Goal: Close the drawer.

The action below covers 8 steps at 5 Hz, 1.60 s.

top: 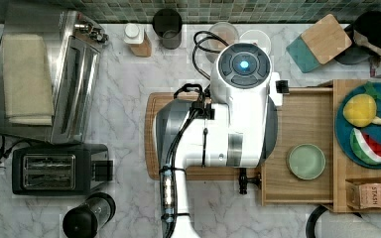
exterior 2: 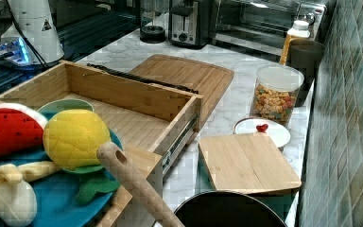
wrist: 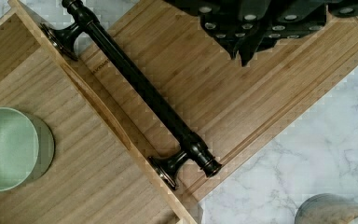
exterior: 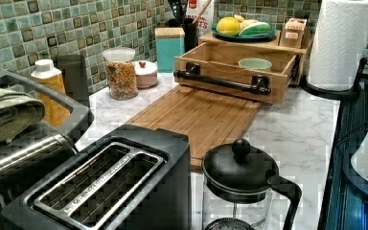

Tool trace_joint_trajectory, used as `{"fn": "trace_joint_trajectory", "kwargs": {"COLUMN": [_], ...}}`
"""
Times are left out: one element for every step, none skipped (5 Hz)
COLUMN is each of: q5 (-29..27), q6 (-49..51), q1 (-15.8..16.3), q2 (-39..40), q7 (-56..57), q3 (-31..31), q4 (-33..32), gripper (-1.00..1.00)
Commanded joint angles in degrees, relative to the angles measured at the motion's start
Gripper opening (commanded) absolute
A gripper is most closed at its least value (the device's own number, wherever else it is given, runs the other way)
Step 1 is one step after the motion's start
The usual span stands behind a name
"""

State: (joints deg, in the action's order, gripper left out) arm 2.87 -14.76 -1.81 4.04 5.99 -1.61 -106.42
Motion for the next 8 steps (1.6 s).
{"fn": "trace_joint_trajectory", "kwargs": {"q5": [0.23, -3.13, -3.44, -3.50, 1.18, 5.43, 10.43, 16.08], "q6": [-0.10, -7.53, -12.38, -10.10, -6.82, -9.73, -16.48, -22.79], "q1": [-0.01, 0.51, 1.38, 2.94, 6.35, 4.86, 5.24, 5.63], "q2": [0.00, -4.02, -6.91, -6.22, -3.38, -2.83, -3.29, -1.66], "q7": [0.11, 6.67, 20.97, 29.96, 32.48, 33.28, 33.13, 26.34], "q3": [0.01, 1.23, 2.38, 3.64, 2.82, 4.69, 4.13, 3.52], "q4": [-0.66, -11.42, -13.13, -10.62, -8.02, -9.33, -15.15, -20.04], "gripper": [-1.00, -1.00, -1.00, -1.00, -1.00, -1.00, -1.00, -1.00]}}
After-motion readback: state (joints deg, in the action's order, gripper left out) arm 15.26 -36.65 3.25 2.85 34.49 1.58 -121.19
